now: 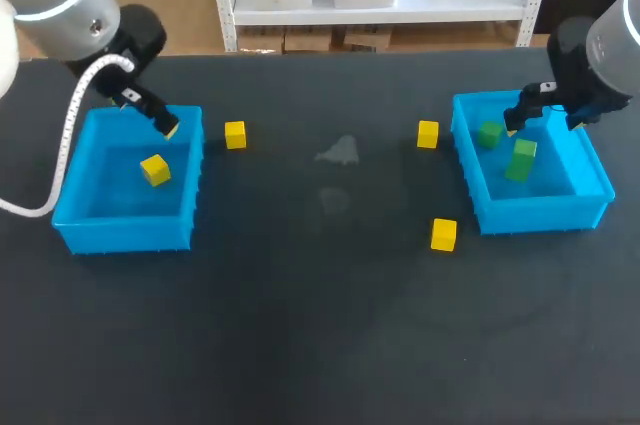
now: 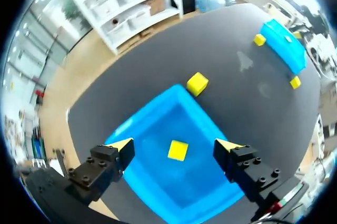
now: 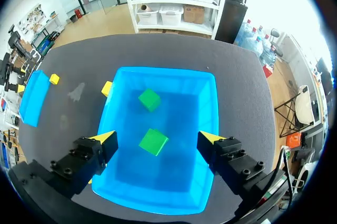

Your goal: Put the green cubes in the right bin and the yellow cubes in the left bin.

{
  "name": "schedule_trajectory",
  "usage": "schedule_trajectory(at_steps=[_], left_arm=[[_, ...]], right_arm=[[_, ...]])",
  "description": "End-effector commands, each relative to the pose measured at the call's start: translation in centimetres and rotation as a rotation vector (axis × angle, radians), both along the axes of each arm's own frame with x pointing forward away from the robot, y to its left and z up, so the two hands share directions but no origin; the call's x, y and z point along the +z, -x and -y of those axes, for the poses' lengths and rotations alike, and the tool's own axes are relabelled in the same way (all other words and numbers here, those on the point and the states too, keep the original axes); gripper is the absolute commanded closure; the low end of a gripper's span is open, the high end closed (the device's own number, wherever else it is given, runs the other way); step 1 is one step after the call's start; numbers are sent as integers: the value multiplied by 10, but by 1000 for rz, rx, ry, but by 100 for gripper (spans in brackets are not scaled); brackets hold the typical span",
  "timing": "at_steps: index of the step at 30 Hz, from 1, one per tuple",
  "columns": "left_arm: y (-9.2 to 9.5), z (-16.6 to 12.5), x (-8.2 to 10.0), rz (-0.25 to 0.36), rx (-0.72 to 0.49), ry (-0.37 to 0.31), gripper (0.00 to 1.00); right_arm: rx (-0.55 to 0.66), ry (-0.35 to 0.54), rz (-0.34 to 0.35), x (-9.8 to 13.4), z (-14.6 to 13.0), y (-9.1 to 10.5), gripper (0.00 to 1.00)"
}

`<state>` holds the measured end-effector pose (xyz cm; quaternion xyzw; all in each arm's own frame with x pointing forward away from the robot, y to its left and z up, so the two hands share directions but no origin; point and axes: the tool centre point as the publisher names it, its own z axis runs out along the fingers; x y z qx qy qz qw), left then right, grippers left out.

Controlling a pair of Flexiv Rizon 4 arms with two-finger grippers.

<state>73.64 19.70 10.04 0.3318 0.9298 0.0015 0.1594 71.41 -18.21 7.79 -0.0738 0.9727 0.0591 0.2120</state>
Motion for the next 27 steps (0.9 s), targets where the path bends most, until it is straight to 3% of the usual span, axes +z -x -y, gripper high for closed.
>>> schedule_trajectory(at_steps=[1,9,27], left_arm=[[-17,21,11,-3,-72,-6,0],[-33,68,31,15,-223,-10,0],[-32,170,31,-16,-552,-72,0]], right_arm=[[-2,1,5,0,0,1,0],[-2,1,5,0,0,1,0],[-2,1,5,0,0,1,0]])
